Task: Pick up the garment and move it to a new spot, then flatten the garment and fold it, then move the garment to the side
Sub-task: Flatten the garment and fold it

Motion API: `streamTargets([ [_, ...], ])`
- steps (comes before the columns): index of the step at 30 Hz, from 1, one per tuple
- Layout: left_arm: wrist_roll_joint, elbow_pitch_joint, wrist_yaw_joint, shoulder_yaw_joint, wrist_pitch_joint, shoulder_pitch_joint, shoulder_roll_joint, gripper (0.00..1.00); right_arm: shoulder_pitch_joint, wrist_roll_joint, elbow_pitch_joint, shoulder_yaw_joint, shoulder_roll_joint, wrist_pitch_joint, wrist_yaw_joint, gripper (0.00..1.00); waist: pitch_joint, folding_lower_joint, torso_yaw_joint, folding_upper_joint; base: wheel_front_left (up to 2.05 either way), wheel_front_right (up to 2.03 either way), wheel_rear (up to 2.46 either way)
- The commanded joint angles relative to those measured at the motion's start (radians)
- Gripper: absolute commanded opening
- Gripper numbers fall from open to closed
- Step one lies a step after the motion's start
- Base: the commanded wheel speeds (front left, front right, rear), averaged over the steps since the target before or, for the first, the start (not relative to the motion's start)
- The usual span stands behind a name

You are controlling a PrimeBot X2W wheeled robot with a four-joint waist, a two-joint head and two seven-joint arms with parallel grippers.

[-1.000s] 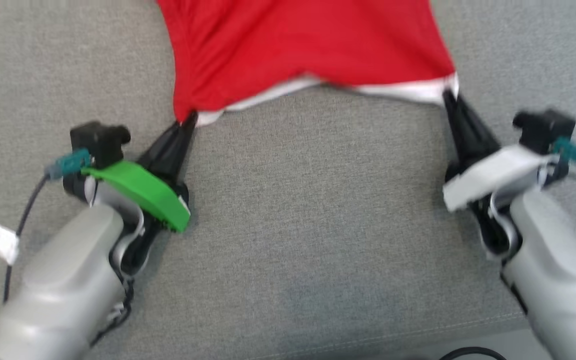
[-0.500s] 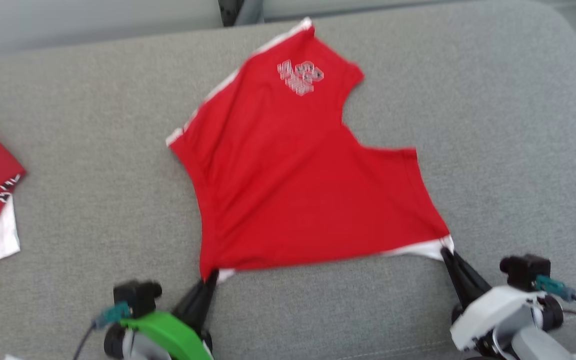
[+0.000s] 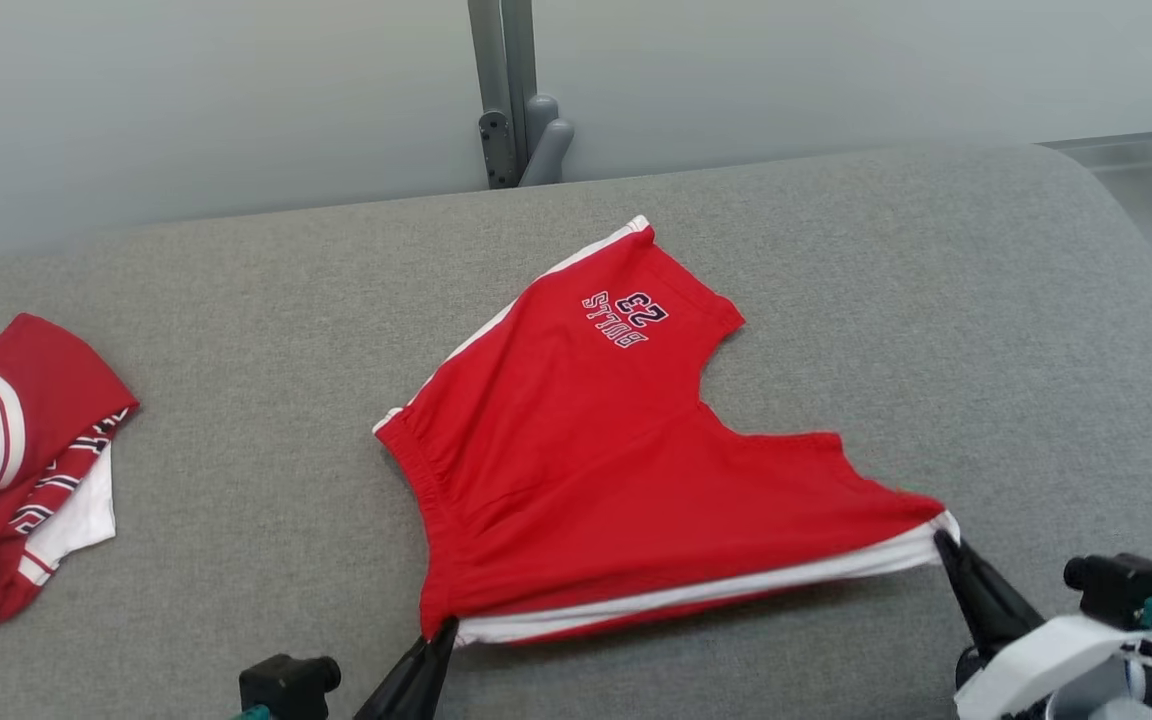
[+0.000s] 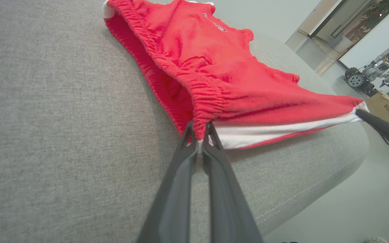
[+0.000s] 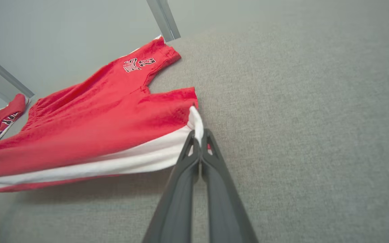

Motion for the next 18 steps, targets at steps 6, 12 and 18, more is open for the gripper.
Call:
streamTargets([
  [6,0.017,-0.09,0.002,0.013,0.0,-0.09,-0.033,0.0,-0.19,-0.074,-0.001,-0.016,0.011,-0.002,-0.002,0.0,0.124,0.0001,0.064,0.0,0.0,0.0,0.0],
  [12,-0.033,-0.093,0.002,-0.004,0.0,-0.246,-0.077,0.0,-0.458,-0.12,0.115,0.028,0.007,-0.002,-0.002,0.0,0.25,0.0001,0.142,0.0,0.0,0.0,0.0],
  [18,-0.035,-0.074,0.002,0.017,0.0,-0.363,-0.128,0.0,-0.718,-0.169,0.263,0.091,0.002,0.001,-0.002,0.0,0.366,0.0001,0.2,0.0,0.0,0.0,0.0],
])
